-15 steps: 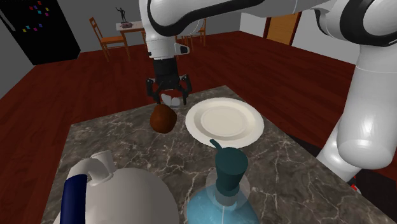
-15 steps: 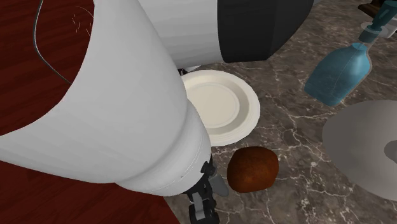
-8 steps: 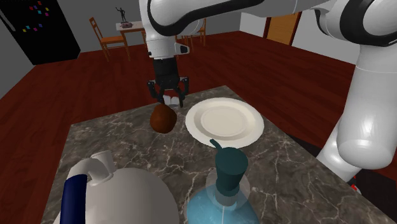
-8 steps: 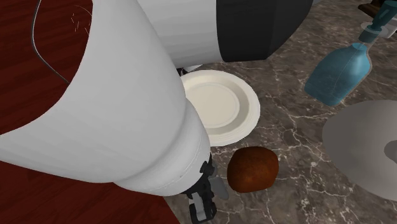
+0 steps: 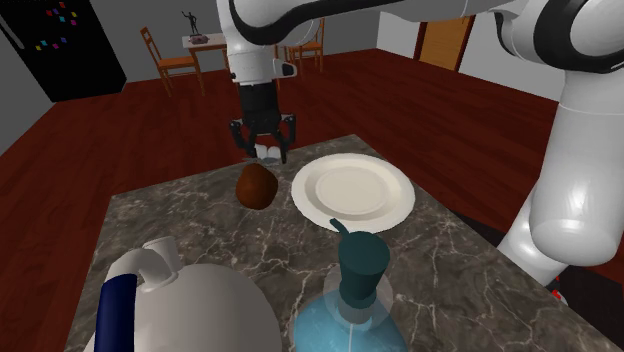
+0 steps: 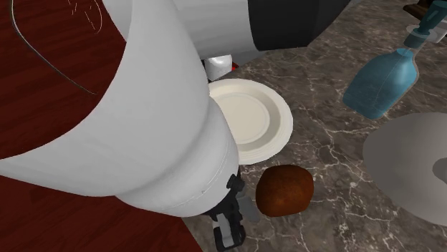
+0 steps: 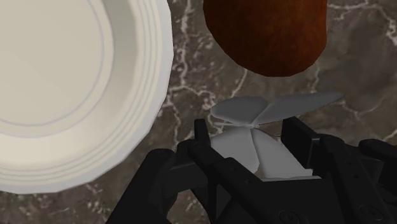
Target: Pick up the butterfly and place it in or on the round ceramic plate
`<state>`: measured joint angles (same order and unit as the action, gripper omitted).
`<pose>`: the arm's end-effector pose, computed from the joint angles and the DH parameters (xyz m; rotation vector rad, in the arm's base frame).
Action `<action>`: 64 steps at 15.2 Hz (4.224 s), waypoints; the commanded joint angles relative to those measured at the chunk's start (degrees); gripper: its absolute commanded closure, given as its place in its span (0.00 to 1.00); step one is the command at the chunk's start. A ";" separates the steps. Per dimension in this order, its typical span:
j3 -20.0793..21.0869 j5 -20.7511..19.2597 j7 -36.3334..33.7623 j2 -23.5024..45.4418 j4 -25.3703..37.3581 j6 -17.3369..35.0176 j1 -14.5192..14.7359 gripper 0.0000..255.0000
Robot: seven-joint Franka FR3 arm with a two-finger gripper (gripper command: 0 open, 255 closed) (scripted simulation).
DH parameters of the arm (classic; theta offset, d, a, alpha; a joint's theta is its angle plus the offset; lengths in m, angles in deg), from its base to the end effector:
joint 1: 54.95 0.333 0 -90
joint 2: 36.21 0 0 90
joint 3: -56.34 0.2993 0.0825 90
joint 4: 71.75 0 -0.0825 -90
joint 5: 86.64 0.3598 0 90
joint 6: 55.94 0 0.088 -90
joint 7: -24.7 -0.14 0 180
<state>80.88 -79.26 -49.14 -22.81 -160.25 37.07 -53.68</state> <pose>0.5244 0.2512 0.4737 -2.7950 1.2778 0.3993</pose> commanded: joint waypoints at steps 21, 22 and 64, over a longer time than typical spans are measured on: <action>-1.40 7.74 4.22 -20.79 -13.63 -6.45 -3.28 1.00; -1.80 8.56 4.99 -23.35 -16.21 -6.44 -3.38 1.00; -4.89 11.63 10.04 -36.71 -31.17 -5.42 -3.23 0.00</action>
<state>75.99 -67.63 -39.09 -59.52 -191.45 31.67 -56.91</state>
